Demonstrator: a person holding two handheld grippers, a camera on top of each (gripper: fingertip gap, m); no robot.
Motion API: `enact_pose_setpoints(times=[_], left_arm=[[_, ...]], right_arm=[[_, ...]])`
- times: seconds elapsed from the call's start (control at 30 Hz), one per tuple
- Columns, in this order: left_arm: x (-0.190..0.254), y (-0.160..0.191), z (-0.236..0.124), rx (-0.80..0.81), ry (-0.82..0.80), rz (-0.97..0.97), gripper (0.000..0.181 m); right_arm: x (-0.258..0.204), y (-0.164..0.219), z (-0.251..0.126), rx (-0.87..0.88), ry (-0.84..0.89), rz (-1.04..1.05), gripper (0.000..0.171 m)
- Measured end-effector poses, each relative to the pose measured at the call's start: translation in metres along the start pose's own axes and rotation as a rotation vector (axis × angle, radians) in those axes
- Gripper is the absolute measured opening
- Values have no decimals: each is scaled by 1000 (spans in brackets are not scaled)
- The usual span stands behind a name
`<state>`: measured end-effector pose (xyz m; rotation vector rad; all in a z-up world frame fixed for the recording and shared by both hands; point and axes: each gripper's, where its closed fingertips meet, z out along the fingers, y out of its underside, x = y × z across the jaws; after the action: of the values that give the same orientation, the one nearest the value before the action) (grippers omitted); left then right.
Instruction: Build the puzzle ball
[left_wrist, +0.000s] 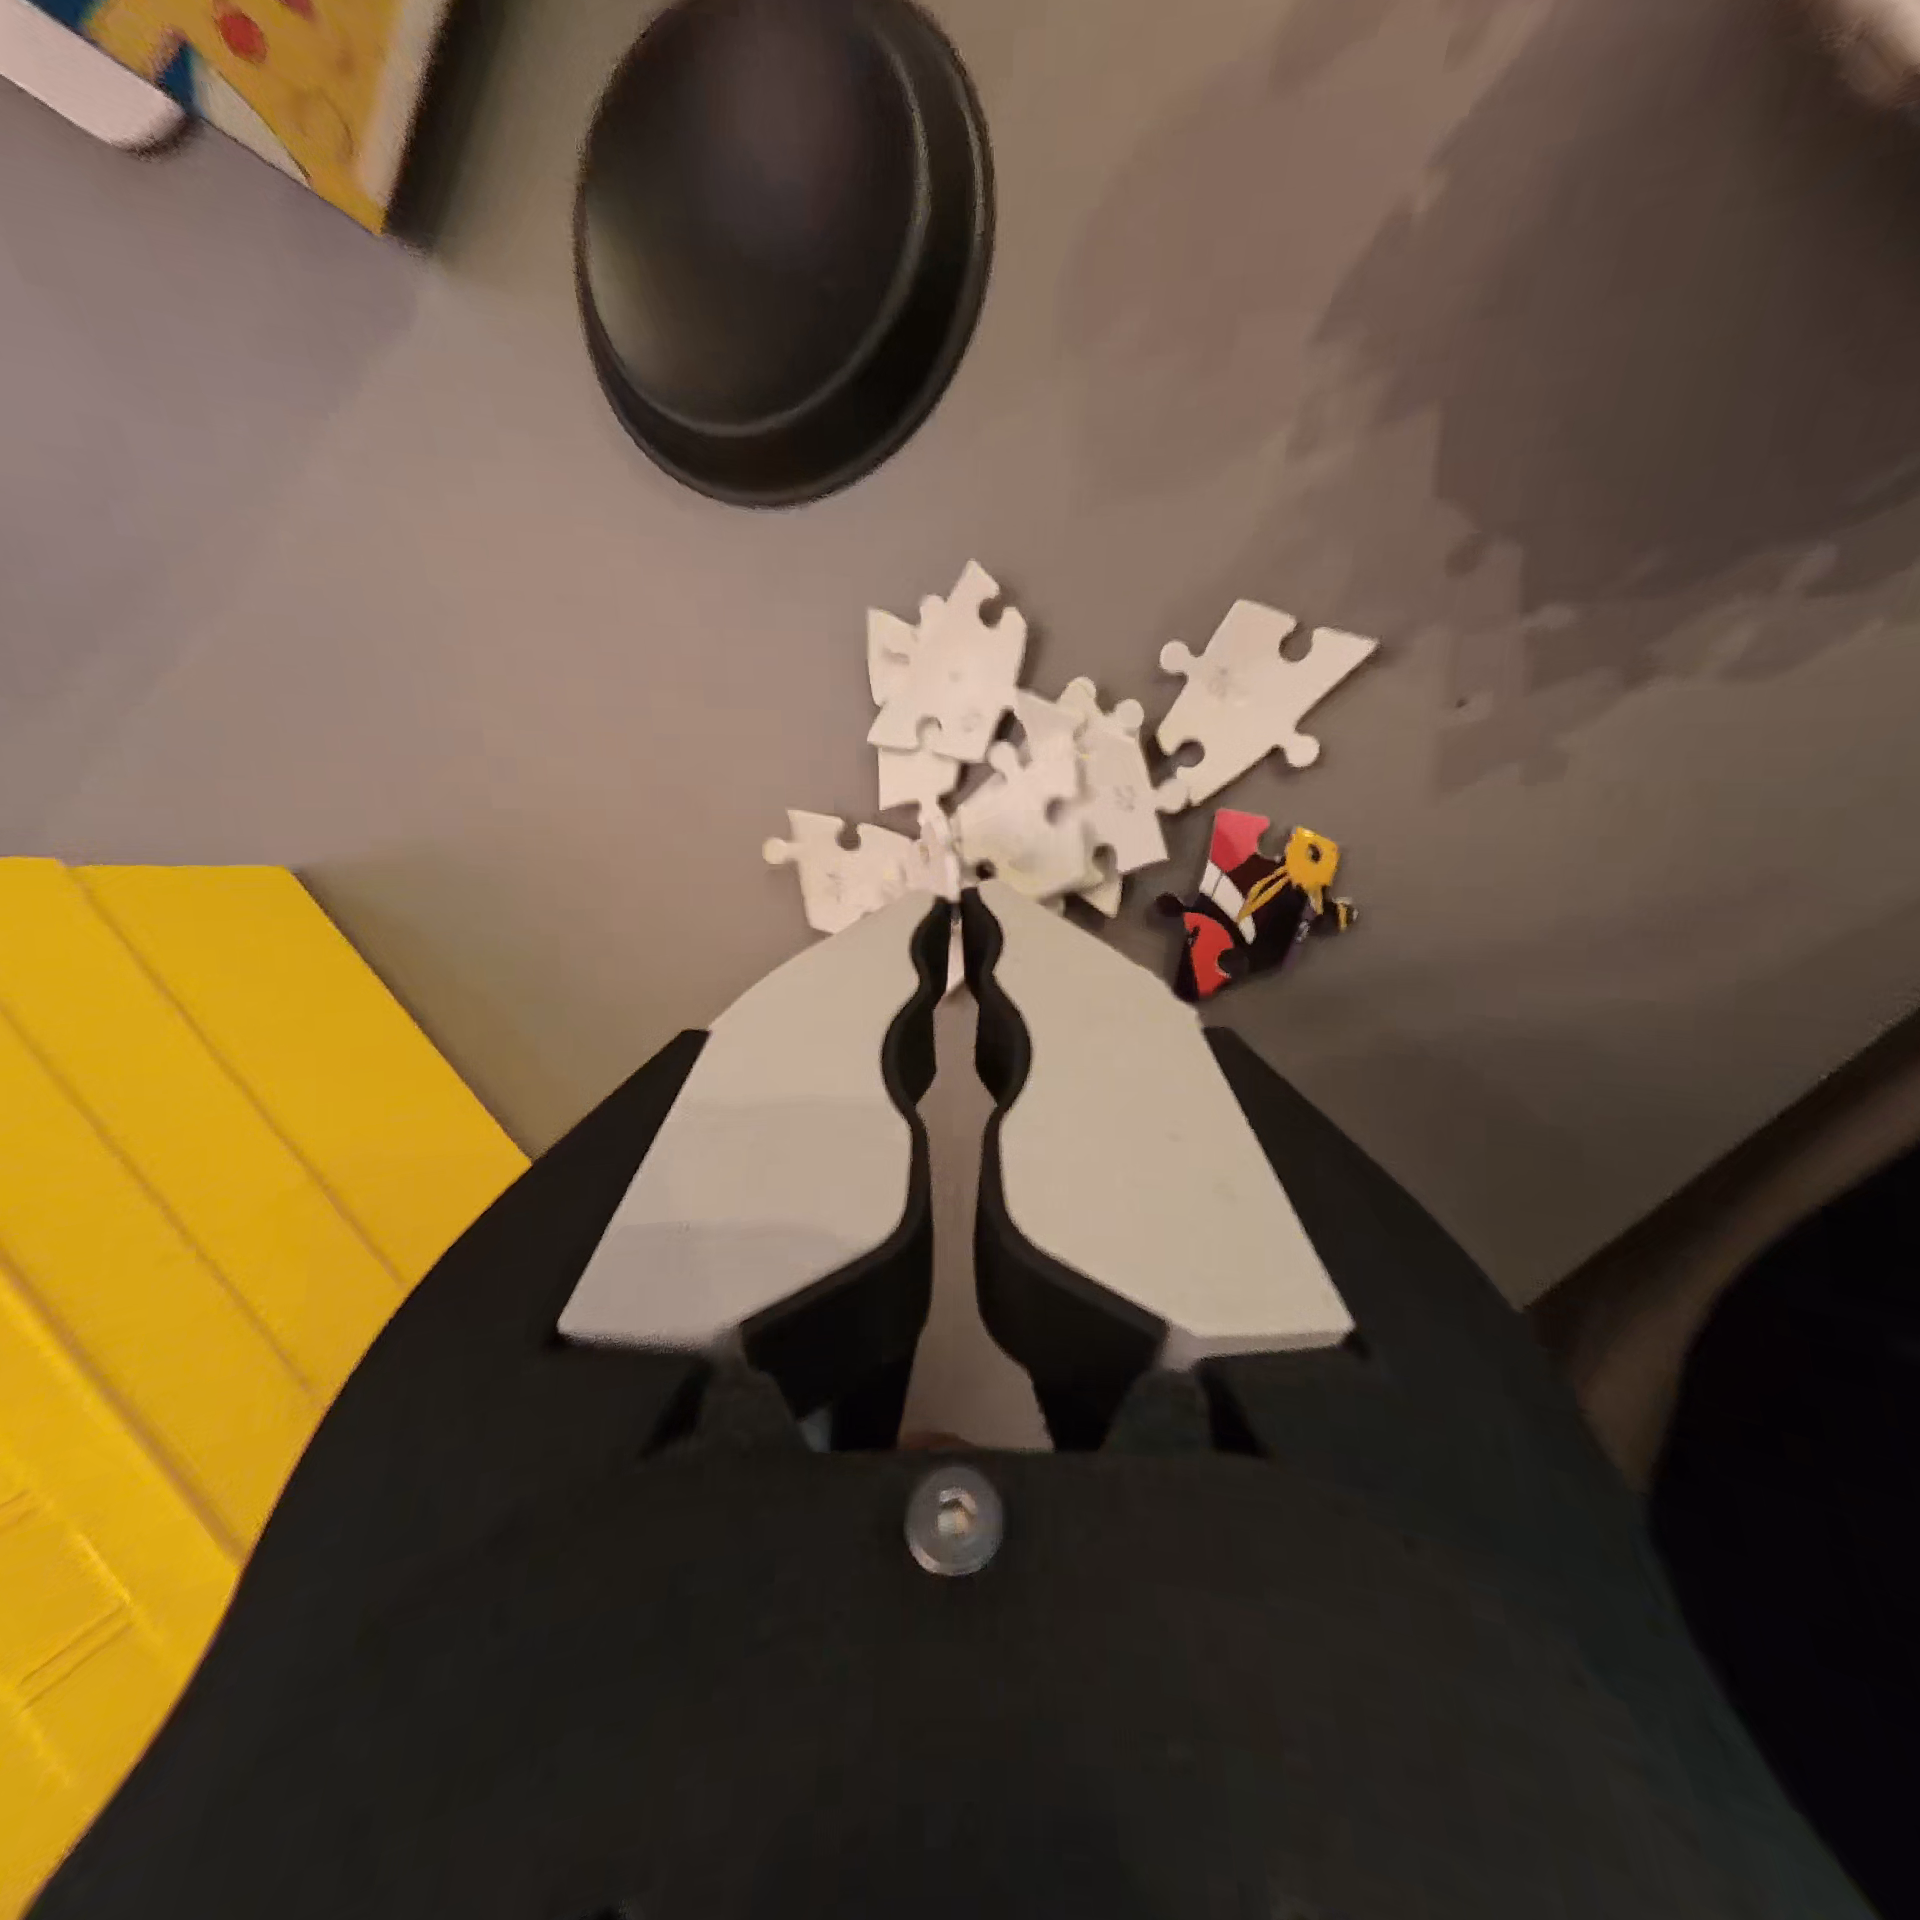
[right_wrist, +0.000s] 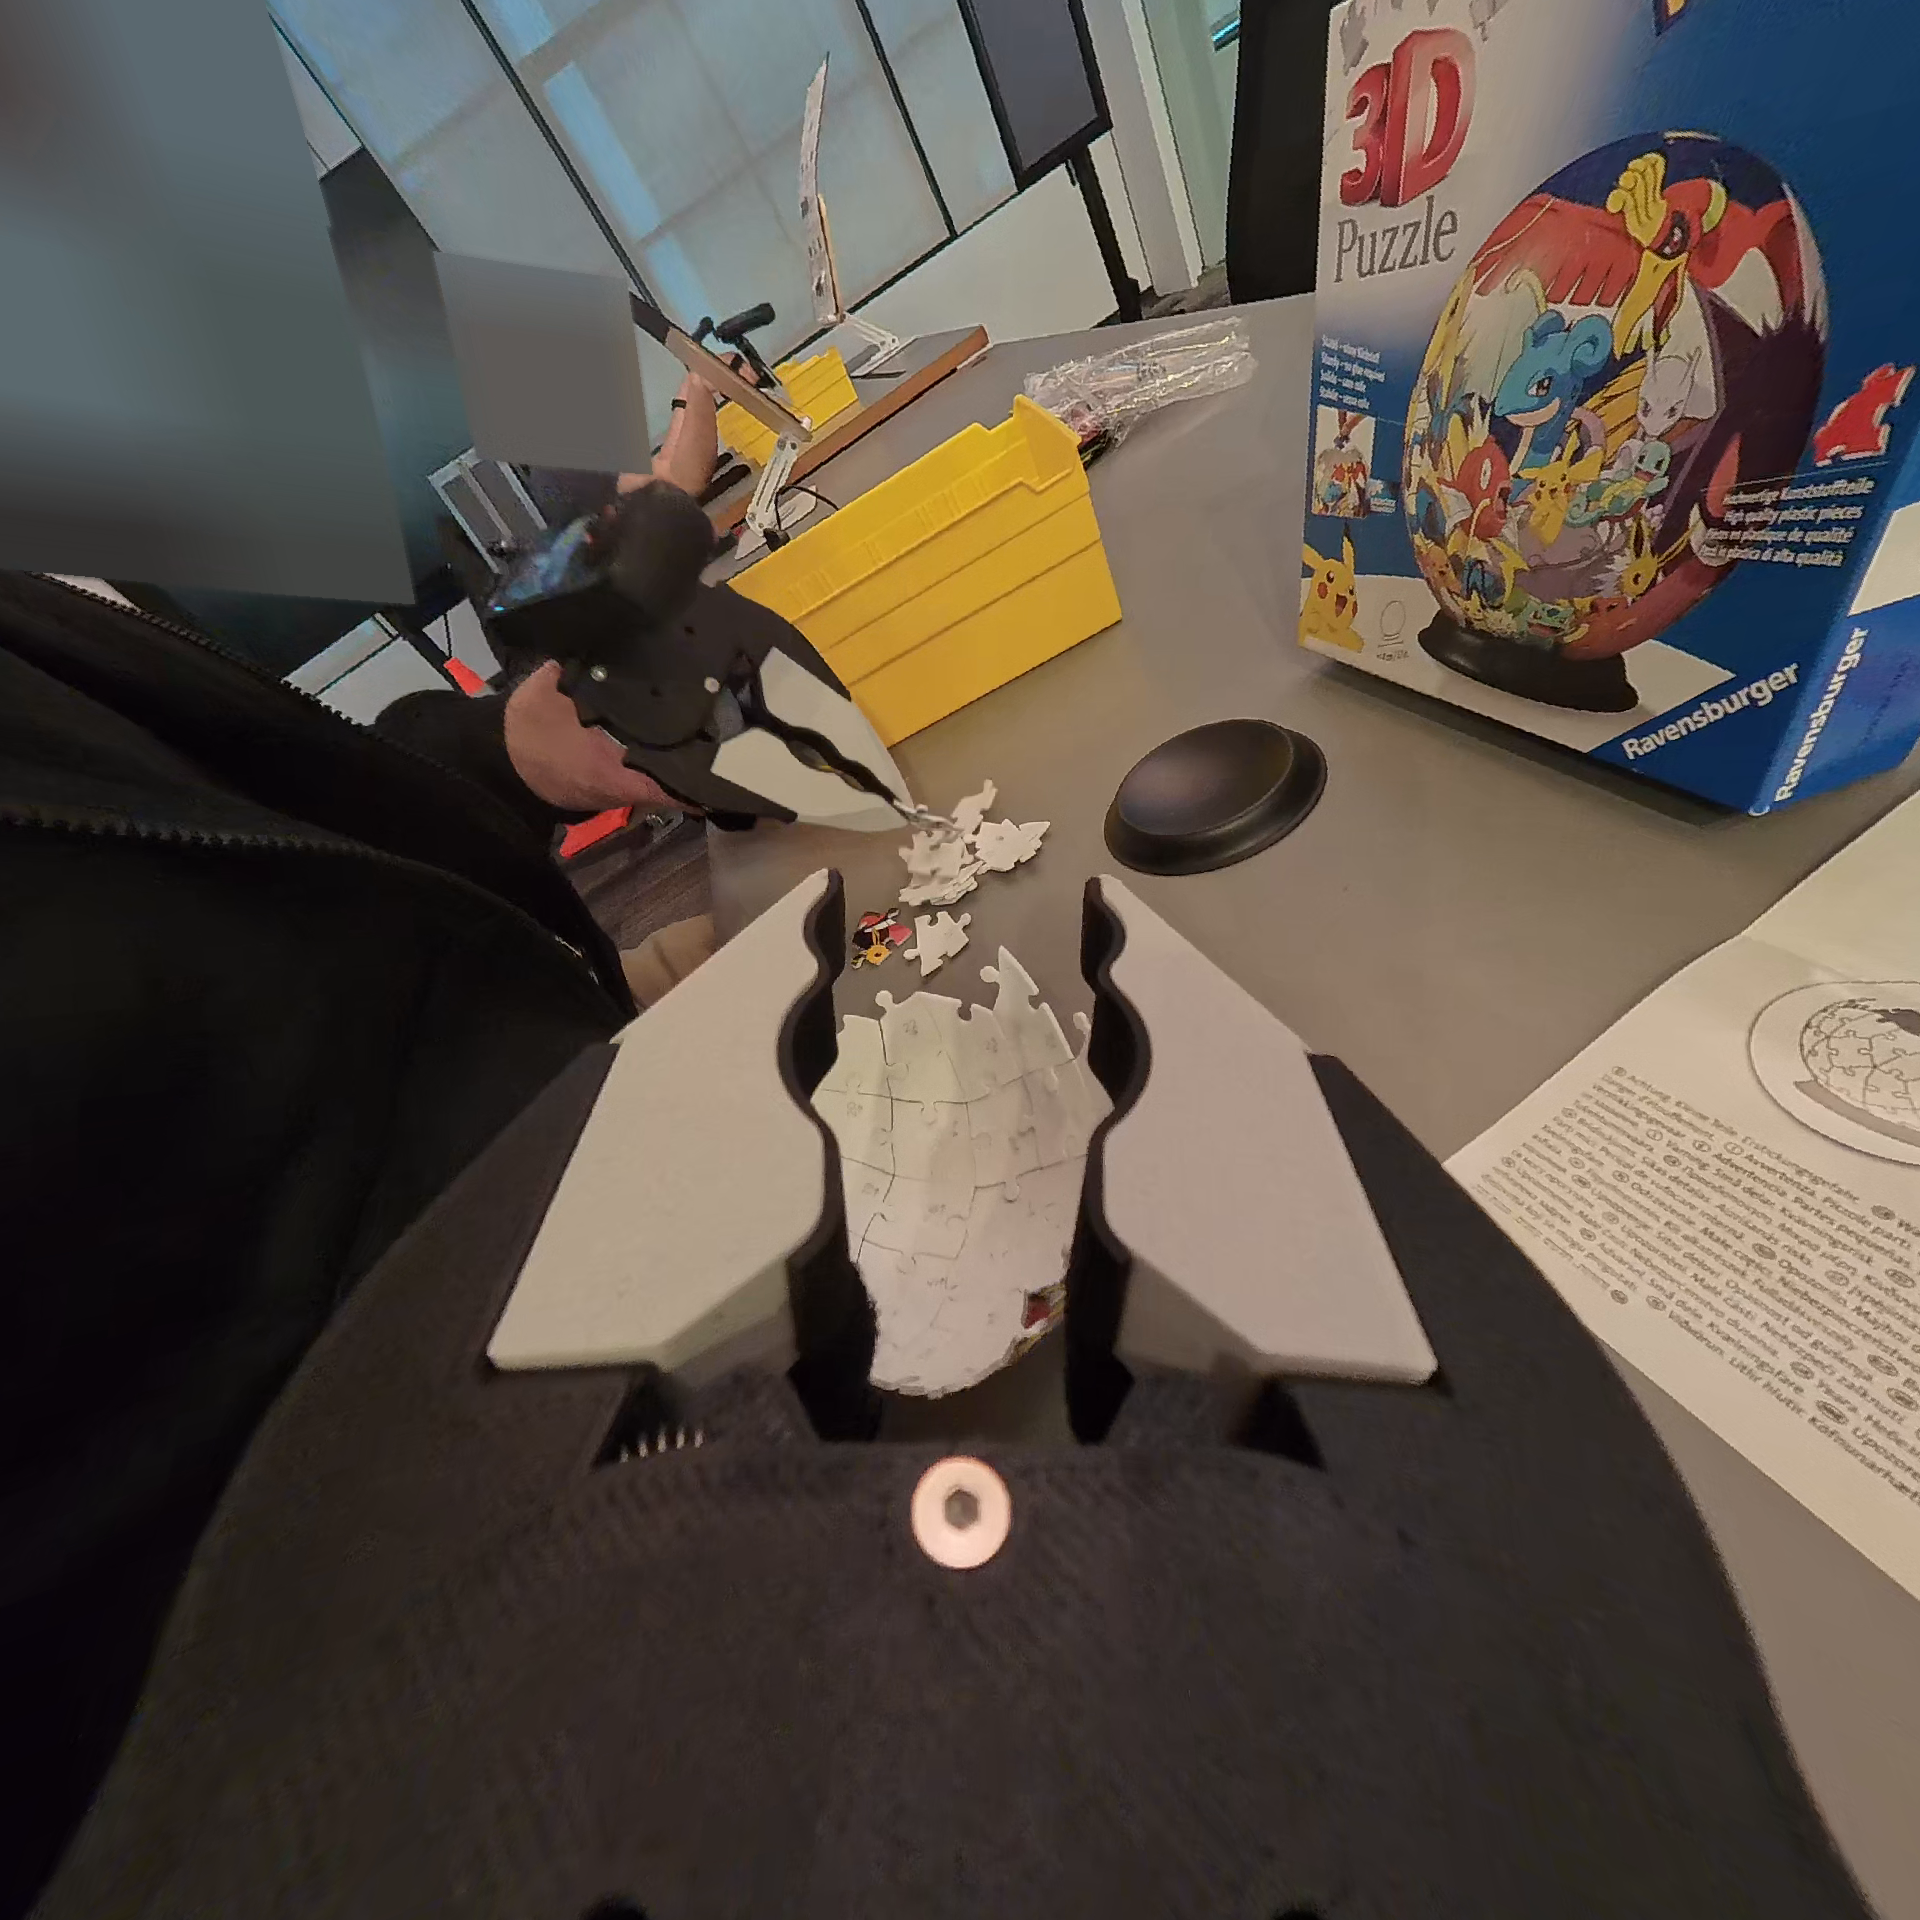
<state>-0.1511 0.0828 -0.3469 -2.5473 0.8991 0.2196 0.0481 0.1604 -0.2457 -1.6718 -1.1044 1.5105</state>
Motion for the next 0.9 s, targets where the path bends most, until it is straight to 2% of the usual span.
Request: enact_pose_setpoints(times=[0.1, 0.17, 0.37, 0.5, 0.63, 0.9], left_arm=[[3, 6, 10, -22, -3, -8, 7], [3, 8, 12, -32, -11, -18, 20], [-3, 3, -1, 40, -9, -86, 41], [-2, 1, -11, 113, -4, -115, 46], [-3, 0, -19, 186, -28, -122, 42], [12, 8, -15, 241, 26, -144, 47]], right_arm=[[1, 1, 1, -4, 1, 1, 45], [2, 3, 2, -11, 3, 4, 45], [6, 6, 3, -18, 21, 6, 45], [10, 6, 0, -19, 45, -2, 45], [18, 1, -6, 6, 113, -44, 39], [38, 4, -17, -16, 253, -70, 36]])
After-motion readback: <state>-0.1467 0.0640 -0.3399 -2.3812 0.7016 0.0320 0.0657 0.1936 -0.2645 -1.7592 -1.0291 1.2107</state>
